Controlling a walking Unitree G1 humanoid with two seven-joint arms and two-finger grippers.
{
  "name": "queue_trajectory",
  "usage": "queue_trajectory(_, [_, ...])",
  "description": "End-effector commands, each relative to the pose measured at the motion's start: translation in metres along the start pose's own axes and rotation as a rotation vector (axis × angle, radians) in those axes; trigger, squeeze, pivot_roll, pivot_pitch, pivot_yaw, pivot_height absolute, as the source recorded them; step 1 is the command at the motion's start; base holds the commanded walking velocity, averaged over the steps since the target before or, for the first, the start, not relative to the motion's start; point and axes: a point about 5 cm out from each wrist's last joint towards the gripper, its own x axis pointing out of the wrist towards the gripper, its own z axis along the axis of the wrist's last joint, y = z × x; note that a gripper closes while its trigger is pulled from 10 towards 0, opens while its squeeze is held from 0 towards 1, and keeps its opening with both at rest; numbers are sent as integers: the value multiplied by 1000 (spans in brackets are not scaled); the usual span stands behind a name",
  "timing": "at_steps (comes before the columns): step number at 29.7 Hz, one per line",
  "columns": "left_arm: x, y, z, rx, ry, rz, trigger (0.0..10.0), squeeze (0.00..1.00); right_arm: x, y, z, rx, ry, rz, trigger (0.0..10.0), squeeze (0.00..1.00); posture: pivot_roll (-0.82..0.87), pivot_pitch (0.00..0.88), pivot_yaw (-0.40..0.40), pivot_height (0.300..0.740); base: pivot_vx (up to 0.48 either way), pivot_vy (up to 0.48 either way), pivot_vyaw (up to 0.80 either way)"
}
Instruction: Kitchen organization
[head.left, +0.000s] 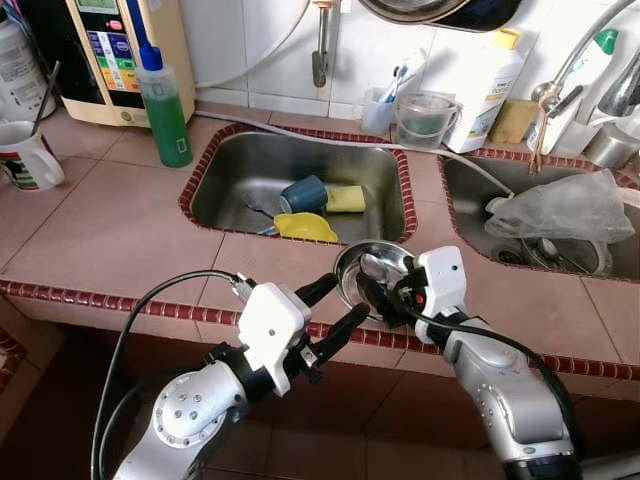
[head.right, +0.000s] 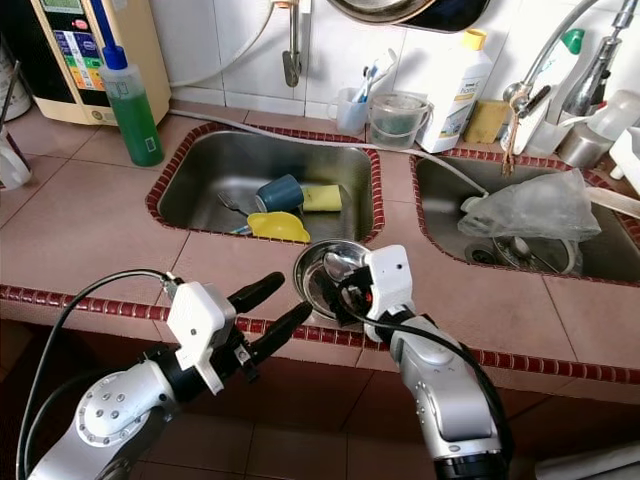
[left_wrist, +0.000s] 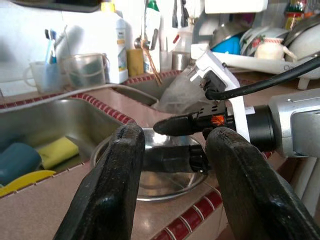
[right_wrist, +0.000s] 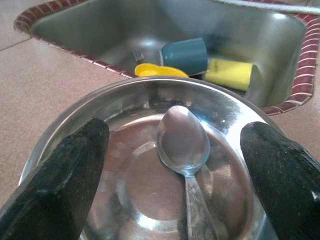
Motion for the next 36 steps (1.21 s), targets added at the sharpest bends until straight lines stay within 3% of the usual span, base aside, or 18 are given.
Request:
queue_trajectory(1, [-1, -1, 3, 2, -7, 7, 10000, 0, -1, -3, 3, 18, 11, 10, 10000, 0, 27, 97, -86, 740, 0, 0, 0])
queue_trajectory(15, [0, -2, 4, -6, -13, 22, 10000, 0, 0, -11, 11, 81, 67, 25, 10000, 0, 29, 65, -100, 740, 0, 0, 0])
queue_trajectory(24, [4, 5, 6, 12, -28, 24, 10000, 0, 1, -15, 32, 165, 81, 38, 10000, 0, 27, 24, -101, 740, 0, 0, 0])
queue_trajectory(29, [6, 8, 8, 20, -39, 27, 10000, 0, 0, -20, 42, 208, 82, -21, 10000, 0, 27, 18, -102, 740, 0, 0, 0])
queue_trajectory(36, [5, 6, 8, 10, -40, 39, 10000, 0, -4, -16, 25, 257, 164, -99, 10000, 0, 27, 36, -98, 740, 0, 0, 0])
